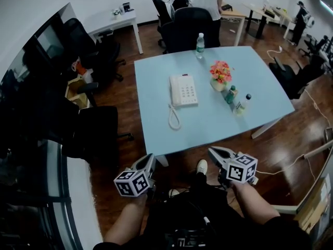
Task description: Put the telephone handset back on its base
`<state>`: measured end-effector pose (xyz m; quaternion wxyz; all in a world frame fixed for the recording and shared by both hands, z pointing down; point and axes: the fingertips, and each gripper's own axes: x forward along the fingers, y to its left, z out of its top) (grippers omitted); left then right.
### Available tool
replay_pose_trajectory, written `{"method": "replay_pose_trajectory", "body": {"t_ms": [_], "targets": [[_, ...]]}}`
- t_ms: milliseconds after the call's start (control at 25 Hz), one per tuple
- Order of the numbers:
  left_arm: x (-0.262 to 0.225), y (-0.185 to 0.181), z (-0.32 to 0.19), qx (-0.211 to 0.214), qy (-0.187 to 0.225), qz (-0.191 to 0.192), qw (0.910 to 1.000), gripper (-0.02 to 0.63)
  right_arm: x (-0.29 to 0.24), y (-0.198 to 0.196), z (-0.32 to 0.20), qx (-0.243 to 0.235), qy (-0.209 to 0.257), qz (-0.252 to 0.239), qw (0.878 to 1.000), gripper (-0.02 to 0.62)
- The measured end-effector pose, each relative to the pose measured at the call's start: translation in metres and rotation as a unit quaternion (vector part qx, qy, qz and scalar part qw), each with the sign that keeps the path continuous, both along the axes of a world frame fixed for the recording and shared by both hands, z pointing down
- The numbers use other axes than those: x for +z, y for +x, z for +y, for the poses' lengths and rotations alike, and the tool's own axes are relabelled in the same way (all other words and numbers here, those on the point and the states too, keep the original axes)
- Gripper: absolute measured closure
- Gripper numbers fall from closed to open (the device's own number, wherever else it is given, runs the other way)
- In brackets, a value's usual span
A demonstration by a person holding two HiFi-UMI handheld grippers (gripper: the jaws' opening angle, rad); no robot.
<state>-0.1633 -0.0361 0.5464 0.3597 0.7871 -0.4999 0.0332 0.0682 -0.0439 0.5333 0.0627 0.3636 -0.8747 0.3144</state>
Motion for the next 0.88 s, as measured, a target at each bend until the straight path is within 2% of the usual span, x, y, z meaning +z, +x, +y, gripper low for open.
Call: {"method": "replay_pose_trajectory", "body": {"t_ms": [240, 440, 680, 880], "targets": [[-0.003, 0.002, 0.001, -0.001, 0.005, 0.008, 1.0000, 0.606, -0.019, -0.004, 0.003, -0.001, 0.018, 0.006, 1.000, 0.589], [-0.004, -0.001, 0.004, -0.002, 0.008, 0.011, 0.9999, 0.606, -0.014, -0.005, 0.002, 0.002, 0.008, 0.007, 1.000, 0.589], [0.009, -0.018, 0.012, -0.017, -0.009, 0.008, 0.9998, 0.606, -0.014, -0.008, 0.001, 0.004, 0.008, 0.007, 1.000, 0.589], [0.010, -0.017, 0.005, -0.014, -0.003, 0.009, 0.9999, 0.606, -0.001, -0.002, -0.002, 0.010, -0.002, 0.001, 1.000, 0.589]]}}
